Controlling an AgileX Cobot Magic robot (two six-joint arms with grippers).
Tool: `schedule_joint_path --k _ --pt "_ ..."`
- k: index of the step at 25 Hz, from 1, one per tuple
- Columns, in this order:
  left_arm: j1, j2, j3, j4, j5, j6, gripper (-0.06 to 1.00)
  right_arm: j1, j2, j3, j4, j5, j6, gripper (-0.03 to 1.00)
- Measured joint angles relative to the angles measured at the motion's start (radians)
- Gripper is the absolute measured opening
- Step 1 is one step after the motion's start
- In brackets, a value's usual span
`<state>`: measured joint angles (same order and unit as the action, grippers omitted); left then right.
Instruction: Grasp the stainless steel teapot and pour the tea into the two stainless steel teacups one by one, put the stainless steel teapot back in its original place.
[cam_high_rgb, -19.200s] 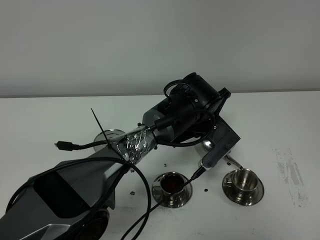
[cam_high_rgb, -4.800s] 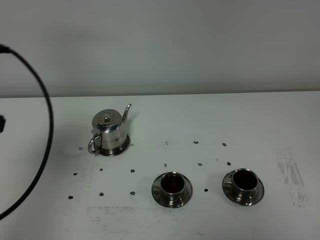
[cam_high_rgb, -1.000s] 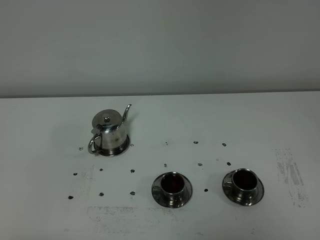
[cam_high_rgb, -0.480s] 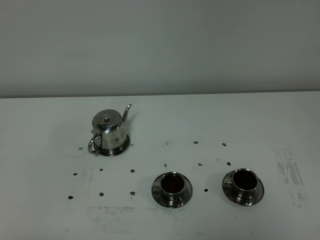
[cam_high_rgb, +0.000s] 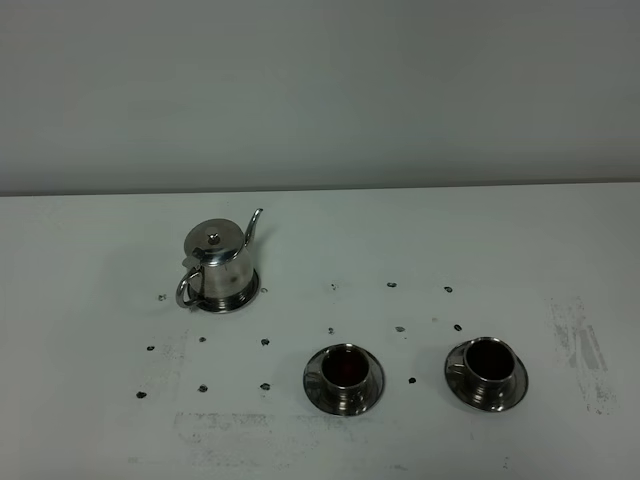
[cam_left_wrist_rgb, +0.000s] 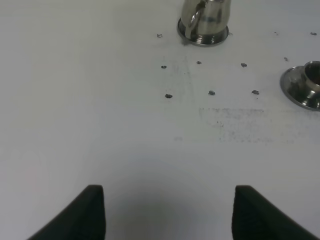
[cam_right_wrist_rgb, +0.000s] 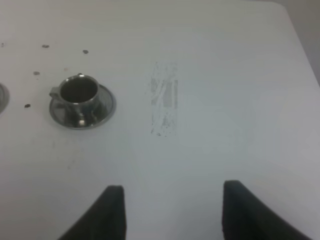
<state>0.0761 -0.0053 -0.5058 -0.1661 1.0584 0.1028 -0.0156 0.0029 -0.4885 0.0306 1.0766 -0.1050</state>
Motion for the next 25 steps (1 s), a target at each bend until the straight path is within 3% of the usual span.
schedule_joint_path --k 25 --pt "0.0 0.0 0.002 0.001 0.0 0.0 0.6 0.0 0.0 0.0 0.0 0.0 0.0 0.45"
